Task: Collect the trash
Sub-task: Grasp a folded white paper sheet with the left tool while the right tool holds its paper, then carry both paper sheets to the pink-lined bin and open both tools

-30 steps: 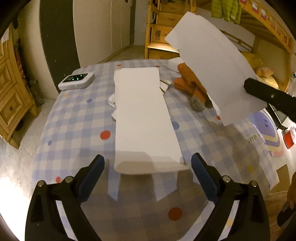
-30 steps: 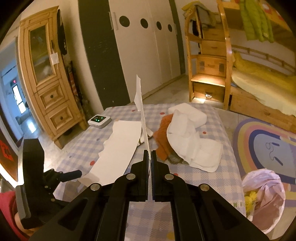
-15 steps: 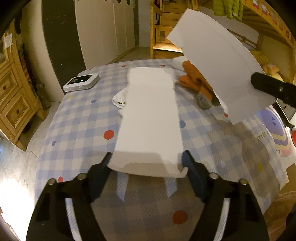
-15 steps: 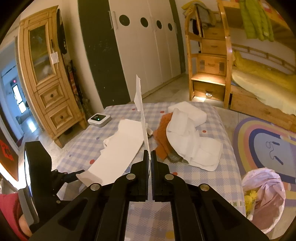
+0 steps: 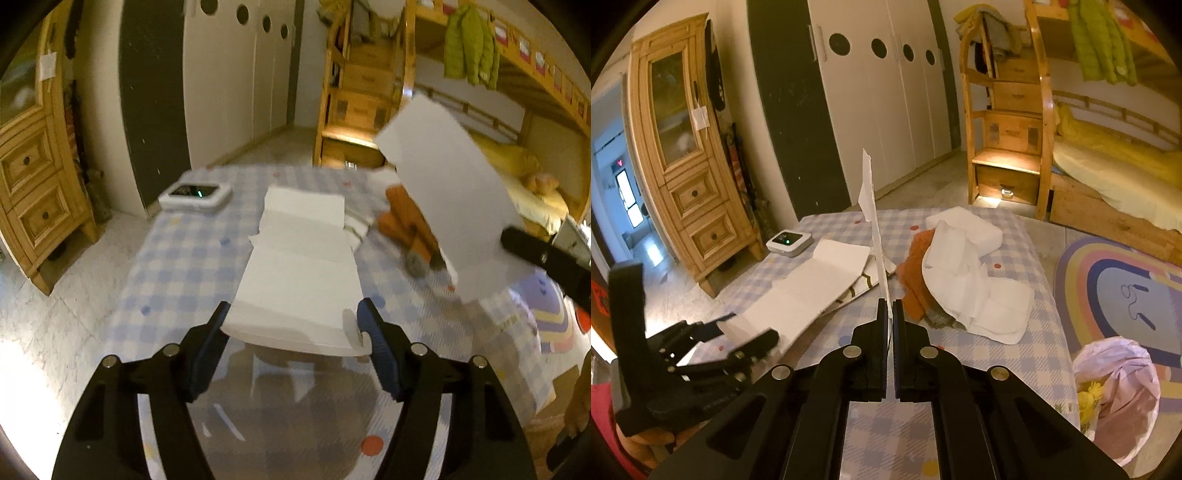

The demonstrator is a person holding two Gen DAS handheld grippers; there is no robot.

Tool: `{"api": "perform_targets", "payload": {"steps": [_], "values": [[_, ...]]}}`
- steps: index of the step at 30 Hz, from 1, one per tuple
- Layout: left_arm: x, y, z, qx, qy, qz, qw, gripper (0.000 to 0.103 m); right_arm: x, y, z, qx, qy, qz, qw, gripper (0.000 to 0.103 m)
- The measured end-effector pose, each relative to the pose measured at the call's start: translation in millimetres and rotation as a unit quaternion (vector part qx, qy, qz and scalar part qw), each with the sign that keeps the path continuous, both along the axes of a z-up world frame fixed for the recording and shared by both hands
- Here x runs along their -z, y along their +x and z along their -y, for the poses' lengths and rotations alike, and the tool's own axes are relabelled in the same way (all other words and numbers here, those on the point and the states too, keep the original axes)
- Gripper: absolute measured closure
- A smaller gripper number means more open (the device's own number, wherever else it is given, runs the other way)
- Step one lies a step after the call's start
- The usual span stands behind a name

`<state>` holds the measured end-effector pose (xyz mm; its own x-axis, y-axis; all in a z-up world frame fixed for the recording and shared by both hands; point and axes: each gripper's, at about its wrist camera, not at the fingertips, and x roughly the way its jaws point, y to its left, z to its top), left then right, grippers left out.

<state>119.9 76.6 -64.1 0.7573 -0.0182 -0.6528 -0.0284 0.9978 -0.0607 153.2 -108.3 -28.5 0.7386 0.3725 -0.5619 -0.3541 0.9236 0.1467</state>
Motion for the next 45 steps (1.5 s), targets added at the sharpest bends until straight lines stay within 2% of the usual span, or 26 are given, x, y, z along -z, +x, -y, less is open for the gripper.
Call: {"api": "perform_targets", "payload": {"steps": [6, 10, 15, 21, 27, 30, 34, 40, 45], "values": [[-21, -5, -2, 0.004, -0.004, 0.058, 0.9983, 0.035, -7, -3, 6, 0.005, 0.011, 0.019, 1.000, 0.101], [-36, -8, 3, 0.019, -0.019, 0.091, 0.9955, 0.035, -19, -8, 20, 0.030, 0.014, 0.049, 0.998, 0.101], [-46, -3, 33, 0.056, -0.032, 0.108, 0.9920, 0.035, -30, -15, 51, 0.086, 0.018, 0.066, 0.994, 0.101], [-49, 1, 88, 0.120, -0.036, 0.117, 0.9852, 0.035, -38, -32, 98, 0.160, 0.008, 0.066, 0.985, 0.101], [-40, 0, 150, 0.191, -0.037, 0.108, 0.9750, 0.035, -28, -56, 154, 0.233, 0.000, 0.048, 0.971, 0.101], [-32, 1, 182, 0.226, -0.034, 0.099, 0.9684, 0.035, -17, -66, 186, 0.262, 0.024, 0.025, 0.964, 0.101], [-18, 5, 224, 0.268, -0.035, 0.082, 0.9594, 0.035, -3, -74, 223, 0.312, 0.012, 0.003, 0.950, 0.101], [3, 17, 277, 0.304, -0.030, 0.057, 0.9504, 0.035, 27, -78, 266, 0.361, 0.010, -0.037, 0.932, 0.101], [16, 33, 303, 0.317, -0.027, 0.043, 0.9471, 0.035, 46, -68, 289, 0.383, 0.012, -0.059, 0.922, 0.101]]}}
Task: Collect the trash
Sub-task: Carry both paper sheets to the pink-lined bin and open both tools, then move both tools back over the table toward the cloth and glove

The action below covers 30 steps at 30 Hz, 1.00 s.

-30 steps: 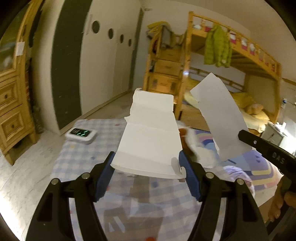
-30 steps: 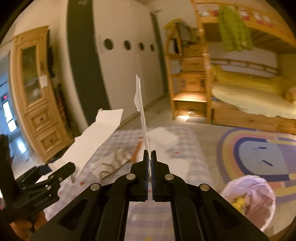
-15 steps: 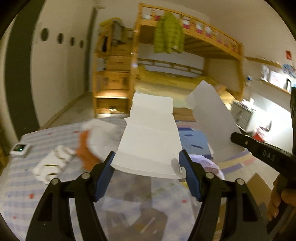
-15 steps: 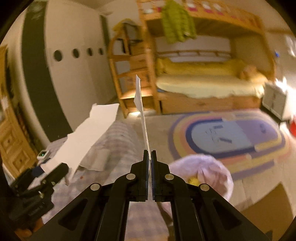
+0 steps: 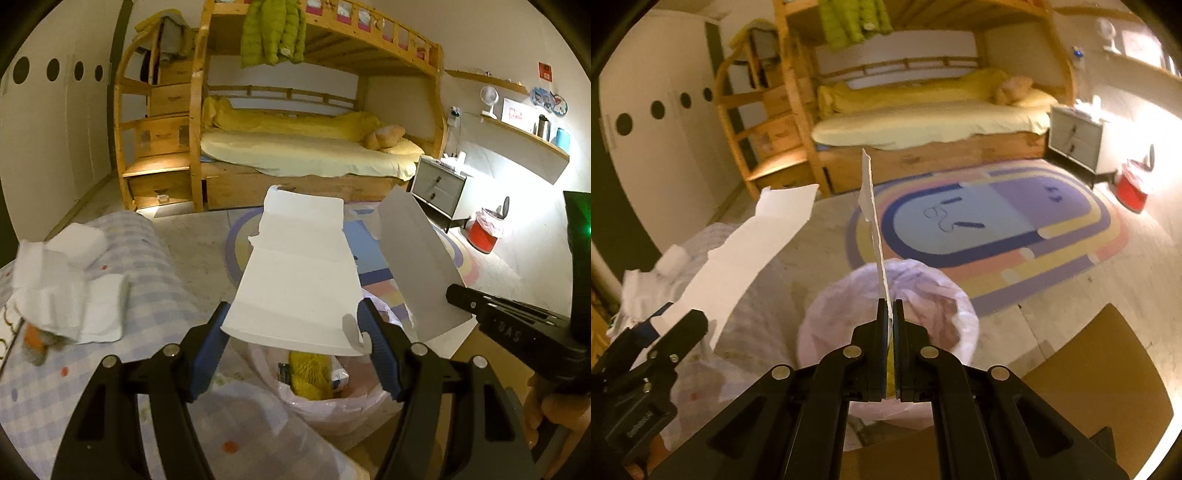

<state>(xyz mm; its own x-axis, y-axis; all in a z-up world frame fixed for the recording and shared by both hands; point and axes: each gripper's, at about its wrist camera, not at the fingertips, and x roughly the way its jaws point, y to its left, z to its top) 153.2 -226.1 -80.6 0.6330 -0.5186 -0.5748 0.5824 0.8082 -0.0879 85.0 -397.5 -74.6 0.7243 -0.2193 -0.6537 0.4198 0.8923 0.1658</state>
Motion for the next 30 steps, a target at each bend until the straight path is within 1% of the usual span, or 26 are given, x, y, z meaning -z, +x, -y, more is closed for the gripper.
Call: {"api": "perform_targets", "payload": {"steps": [2, 4, 5, 7, 8, 9, 14, 18, 22, 27, 30], "values": [[2, 3, 5, 0.003, 0.001, -0.001, 1.0000, 0.034, 8, 6, 10, 0.006, 0.002, -0.007, 1.000, 0.101], [4, 7, 9, 0.001, 0.003, 0.001, 1.0000, 0.030, 16, 15, 17, 0.009, 0.008, -0.013, 1.000, 0.096], [4, 7, 7, 0.000, 0.003, 0.002, 1.0000, 0.026, 19, 16, 19, 0.010, 0.010, -0.018, 1.000, 0.096], [5, 9, 5, -0.003, 0.001, 0.000, 1.0000, 0.018, 26, 21, 21, 0.009, 0.020, -0.024, 0.999, 0.088], [4, 9, 6, -0.005, -0.001, -0.001, 1.0000, 0.018, 26, 21, 21, 0.009, 0.022, -0.024, 0.999, 0.083], [4, 10, 3, -0.007, -0.003, -0.002, 1.0000, 0.018, 28, 21, 20, 0.009, 0.024, -0.024, 0.999, 0.082], [-4, 8, -18, -0.026, -0.012, -0.002, 0.9996, 0.018, 22, 14, 7, -0.008, 0.029, -0.020, 0.999, 0.082], [-16, -3, -39, -0.042, -0.013, 0.010, 0.9990, 0.018, 3, 9, -8, -0.023, 0.024, -0.007, 0.999, 0.082], [-29, -13, -65, -0.059, -0.013, 0.024, 0.9979, 0.018, -26, 2, -29, -0.042, 0.017, 0.018, 0.999, 0.082], [-44, -26, -108, -0.085, -0.015, 0.039, 0.9955, 0.018, -63, -1, -68, -0.085, 0.012, 0.046, 0.995, 0.082], [-51, -30, -135, -0.106, -0.012, 0.047, 0.9932, 0.018, -76, 3, -93, -0.112, 0.011, 0.054, 0.992, 0.082]]}}
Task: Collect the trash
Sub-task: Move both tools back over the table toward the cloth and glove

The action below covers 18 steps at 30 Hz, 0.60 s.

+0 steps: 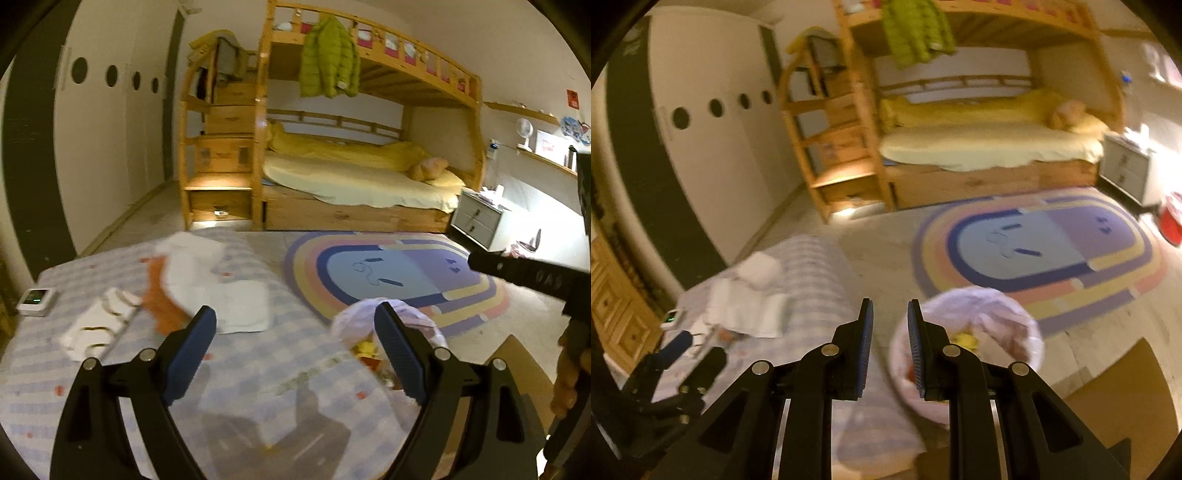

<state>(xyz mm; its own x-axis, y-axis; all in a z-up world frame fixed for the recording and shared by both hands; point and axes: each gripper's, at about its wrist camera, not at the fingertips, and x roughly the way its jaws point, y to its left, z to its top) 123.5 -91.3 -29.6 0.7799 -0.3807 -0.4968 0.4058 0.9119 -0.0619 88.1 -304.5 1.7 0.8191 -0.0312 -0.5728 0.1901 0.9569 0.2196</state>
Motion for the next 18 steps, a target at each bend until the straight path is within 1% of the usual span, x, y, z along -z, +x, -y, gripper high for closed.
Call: {"api": "perform_targets", "payload": {"steps": [4, 8, 14, 18], "values": [[-5, 0, -40, -0.036, 0.001, 0.002, 0.9993, 0.018, -8, 16, -47, -0.051, -0.009, 0.002, 0.999, 0.081], [-6, 5, -82, -0.080, 0.001, -0.007, 0.9968, 0.018, -8, 32, -84, -0.090, -0.022, -0.003, 0.996, 0.076], [-4, 14, -143, -0.149, -0.001, -0.030, 0.9884, 0.018, 1, 62, -127, -0.138, -0.030, -0.019, 0.990, 0.069], [-1, 21, -164, -0.178, 0.007, -0.036, 0.9833, 0.018, 11, 86, -149, -0.174, -0.035, -0.027, 0.984, 0.064]]}}
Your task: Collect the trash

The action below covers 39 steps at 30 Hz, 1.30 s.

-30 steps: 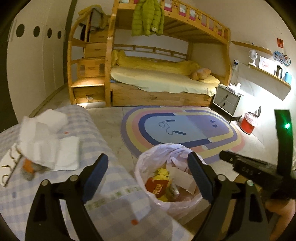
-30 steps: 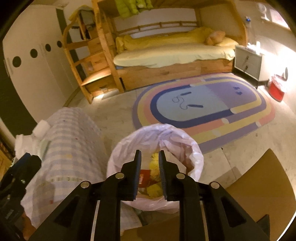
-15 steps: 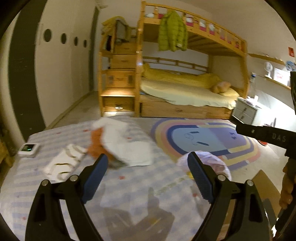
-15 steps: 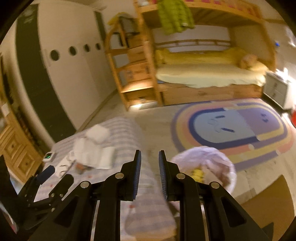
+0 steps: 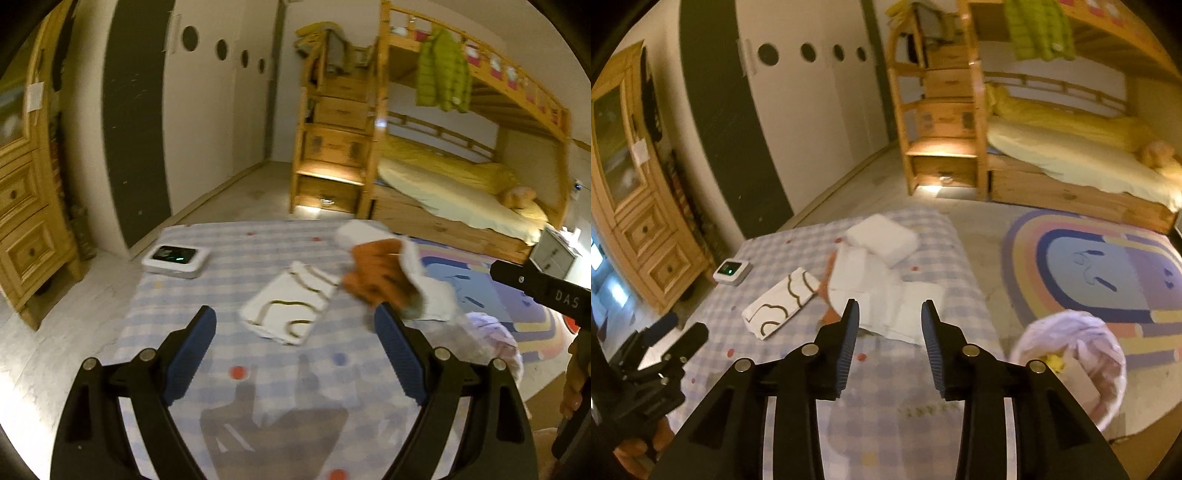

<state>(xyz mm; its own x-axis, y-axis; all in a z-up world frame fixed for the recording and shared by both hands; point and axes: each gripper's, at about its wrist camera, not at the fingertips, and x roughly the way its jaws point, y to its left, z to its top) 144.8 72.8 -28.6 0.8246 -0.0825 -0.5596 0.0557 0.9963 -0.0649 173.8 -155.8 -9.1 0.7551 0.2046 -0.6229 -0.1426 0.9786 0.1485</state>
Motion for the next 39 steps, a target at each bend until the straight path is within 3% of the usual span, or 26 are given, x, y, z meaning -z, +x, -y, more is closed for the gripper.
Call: {"api": "perform_targets", "payload": {"steps": [6, 11, 18, 19, 21, 29, 36, 39], "values": [[-3, 26, -16, -0.026, 0.055, 0.008, 0.9981, 0.018, 23, 18, -27, -0.058, -0.031, -0.003, 0.998, 0.056], [3, 51, -23, -0.028, 0.047, -0.012, 0.9984, 0.018, 39, 31, -43, -0.072, -0.066, -0.015, 0.995, 0.056], [8, 53, -6, -0.007, 0.067, -0.016, 0.9976, 0.018, 51, 54, -51, -0.062, -0.108, -0.031, 0.992, 0.058], [8, 51, -7, -0.008, 0.066, -0.015, 0.9977, 0.018, 53, 58, -50, -0.059, -0.107, -0.037, 0.992, 0.062], [8, 48, -12, -0.014, 0.058, -0.016, 0.9981, 0.018, 57, 63, -47, -0.056, -0.099, -0.050, 0.992, 0.097], [16, 43, -23, -0.016, 0.037, -0.039, 0.9984, 0.018, 41, 34, -33, -0.088, -0.021, -0.038, 0.995, 0.099], [35, 51, -7, 0.015, 0.064, -0.066, 0.9957, 0.018, 20, 18, -20, -0.052, 0.000, 0.015, 0.999, 0.099], [42, 60, 5, 0.027, 0.098, -0.069, 0.9925, 0.020, 15, 19, -9, -0.033, 0.012, 0.023, 0.999, 0.099]]}}
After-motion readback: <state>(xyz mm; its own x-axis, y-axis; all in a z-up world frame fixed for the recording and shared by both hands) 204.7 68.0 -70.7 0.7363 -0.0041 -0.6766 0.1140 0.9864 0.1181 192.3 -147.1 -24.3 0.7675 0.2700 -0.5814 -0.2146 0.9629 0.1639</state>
